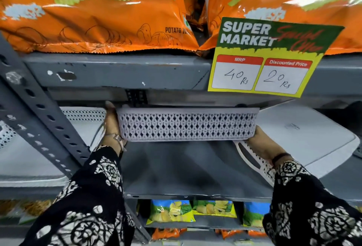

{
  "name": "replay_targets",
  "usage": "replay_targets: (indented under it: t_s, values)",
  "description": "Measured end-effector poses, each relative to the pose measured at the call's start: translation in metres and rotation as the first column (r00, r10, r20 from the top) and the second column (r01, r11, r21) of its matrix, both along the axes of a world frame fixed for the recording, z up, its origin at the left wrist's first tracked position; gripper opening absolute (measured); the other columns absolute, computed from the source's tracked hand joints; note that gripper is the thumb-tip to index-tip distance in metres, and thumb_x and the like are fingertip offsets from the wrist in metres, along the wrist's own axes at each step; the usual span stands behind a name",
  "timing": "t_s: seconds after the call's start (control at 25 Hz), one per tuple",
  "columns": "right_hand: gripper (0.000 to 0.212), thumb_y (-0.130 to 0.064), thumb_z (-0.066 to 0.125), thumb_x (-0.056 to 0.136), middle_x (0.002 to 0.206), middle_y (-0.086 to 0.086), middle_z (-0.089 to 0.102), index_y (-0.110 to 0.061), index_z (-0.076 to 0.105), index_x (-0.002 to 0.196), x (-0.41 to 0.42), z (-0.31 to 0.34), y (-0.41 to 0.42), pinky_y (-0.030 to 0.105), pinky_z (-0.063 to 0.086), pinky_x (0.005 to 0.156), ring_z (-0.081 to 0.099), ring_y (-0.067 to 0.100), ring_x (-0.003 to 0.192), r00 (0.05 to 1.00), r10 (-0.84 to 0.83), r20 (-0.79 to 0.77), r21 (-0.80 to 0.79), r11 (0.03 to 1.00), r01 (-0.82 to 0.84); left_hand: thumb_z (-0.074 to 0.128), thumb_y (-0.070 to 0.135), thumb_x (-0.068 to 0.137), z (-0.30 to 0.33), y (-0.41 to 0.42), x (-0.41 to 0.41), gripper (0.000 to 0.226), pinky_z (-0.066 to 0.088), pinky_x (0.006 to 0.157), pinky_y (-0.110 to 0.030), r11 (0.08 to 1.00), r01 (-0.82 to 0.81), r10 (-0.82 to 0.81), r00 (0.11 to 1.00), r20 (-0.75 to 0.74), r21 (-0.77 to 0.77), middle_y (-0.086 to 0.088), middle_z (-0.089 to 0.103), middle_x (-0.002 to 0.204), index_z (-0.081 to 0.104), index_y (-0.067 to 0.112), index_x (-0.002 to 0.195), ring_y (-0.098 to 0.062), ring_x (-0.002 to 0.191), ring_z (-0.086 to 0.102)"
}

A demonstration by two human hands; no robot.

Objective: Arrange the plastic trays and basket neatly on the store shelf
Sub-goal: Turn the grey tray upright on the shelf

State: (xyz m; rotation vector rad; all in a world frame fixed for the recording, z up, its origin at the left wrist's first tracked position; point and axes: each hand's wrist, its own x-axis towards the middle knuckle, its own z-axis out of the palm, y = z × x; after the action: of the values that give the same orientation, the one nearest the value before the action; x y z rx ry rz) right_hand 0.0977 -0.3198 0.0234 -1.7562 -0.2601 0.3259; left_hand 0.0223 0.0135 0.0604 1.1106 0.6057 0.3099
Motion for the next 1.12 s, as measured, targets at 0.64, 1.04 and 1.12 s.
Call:
replay_targets:
  t_s: [0.64,1.04,1.12]
  values:
    - [0.026,-0.007,0.031,0.098,0.059,-0.003,0.071,-0.011,0.057,0.095,-0.009,-0.060,0.011,0.017,0.054,0.046,0.066,0.005,0.050,0.927,-0.213,-0.310,0.140,0.954,0.266,0.036,0.056,0.090,-0.053,0.028,0.010,0.068,0.033,0.113,-0.048,0.852,0.401,-0.089,0.743,-0.663,0.336,-0.020,0.044,0.145,0.041,0.009,0.139,-0.036,0.131,0.043]
    - [0.030,0.002,0.032,0.095,0.098,0.025,0.062,-0.001,0.046,0.121,-0.020,-0.074,0.016,0.030,0.053,0.060,0.057,0.029,0.074,0.951,-0.243,-0.189,-0.002,0.969,0.247,0.031,0.060,0.089,-0.064,0.025,0.012,0.073,0.024,0.118,-0.047,0.882,0.377,-0.101,0.738,-0.667,0.284,-0.015,0.033,0.152,0.029,0.013,0.145,-0.031,0.138,0.034]
    - [0.031,0.004,0.034,0.094,0.117,0.038,0.054,-0.005,0.046,0.121,-0.020,-0.072,0.017,0.042,0.049,0.071,0.054,0.032,0.085,0.958,-0.227,-0.173,0.013,0.973,0.233,0.028,0.059,0.091,-0.066,0.028,0.013,0.073,0.024,0.118,-0.045,0.888,0.365,-0.091,0.737,-0.670,0.281,-0.016,0.032,0.152,0.030,0.009,0.145,-0.032,0.139,0.034]
